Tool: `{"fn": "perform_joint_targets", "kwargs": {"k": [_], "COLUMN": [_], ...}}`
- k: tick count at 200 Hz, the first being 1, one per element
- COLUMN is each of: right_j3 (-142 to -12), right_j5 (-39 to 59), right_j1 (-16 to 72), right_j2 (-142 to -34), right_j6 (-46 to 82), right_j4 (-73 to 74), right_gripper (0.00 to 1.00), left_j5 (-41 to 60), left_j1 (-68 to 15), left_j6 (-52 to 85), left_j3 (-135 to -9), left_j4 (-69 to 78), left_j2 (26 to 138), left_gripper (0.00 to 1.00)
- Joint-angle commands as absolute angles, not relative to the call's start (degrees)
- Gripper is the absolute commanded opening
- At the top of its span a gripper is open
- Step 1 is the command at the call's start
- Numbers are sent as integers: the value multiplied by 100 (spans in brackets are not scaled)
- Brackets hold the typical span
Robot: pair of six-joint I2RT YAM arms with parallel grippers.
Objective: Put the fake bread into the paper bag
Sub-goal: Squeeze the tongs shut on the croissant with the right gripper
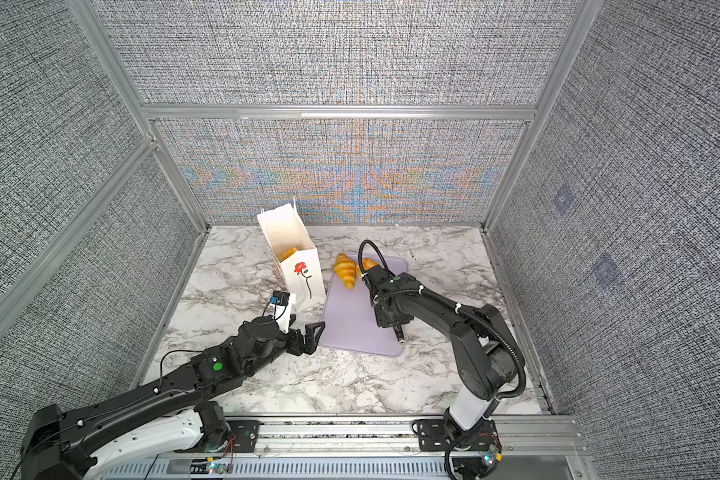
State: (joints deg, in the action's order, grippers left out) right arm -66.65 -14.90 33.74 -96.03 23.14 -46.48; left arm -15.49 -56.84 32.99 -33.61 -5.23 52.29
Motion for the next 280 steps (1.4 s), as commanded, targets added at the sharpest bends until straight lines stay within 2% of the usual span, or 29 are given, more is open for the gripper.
{"fn": "perform_joint_targets", "kwargs": {"k": [1, 138, 280], "right_j3": [-6593, -6120, -5940], "right_j5": [-1503, -1202, -923], "right_j1": [3349, 3208, 3489], "right_j2": [-9477, -8590, -7853], "right_j6": [2226, 2197, 2484], "right_j4": [-4745, -4489, -4372], "right_gripper": [33, 32, 32], "left_j5": [-1608, -1248, -1458], "left_j1": [-5687, -5708, -5717], "left_j6": [3270, 3184, 3191], "left_j3": [-3383, -3586, -3582], "left_j4": [-606, -301, -442], "left_j2": [5243, 5703, 5432], "left_gripper": [99, 99, 99]}}
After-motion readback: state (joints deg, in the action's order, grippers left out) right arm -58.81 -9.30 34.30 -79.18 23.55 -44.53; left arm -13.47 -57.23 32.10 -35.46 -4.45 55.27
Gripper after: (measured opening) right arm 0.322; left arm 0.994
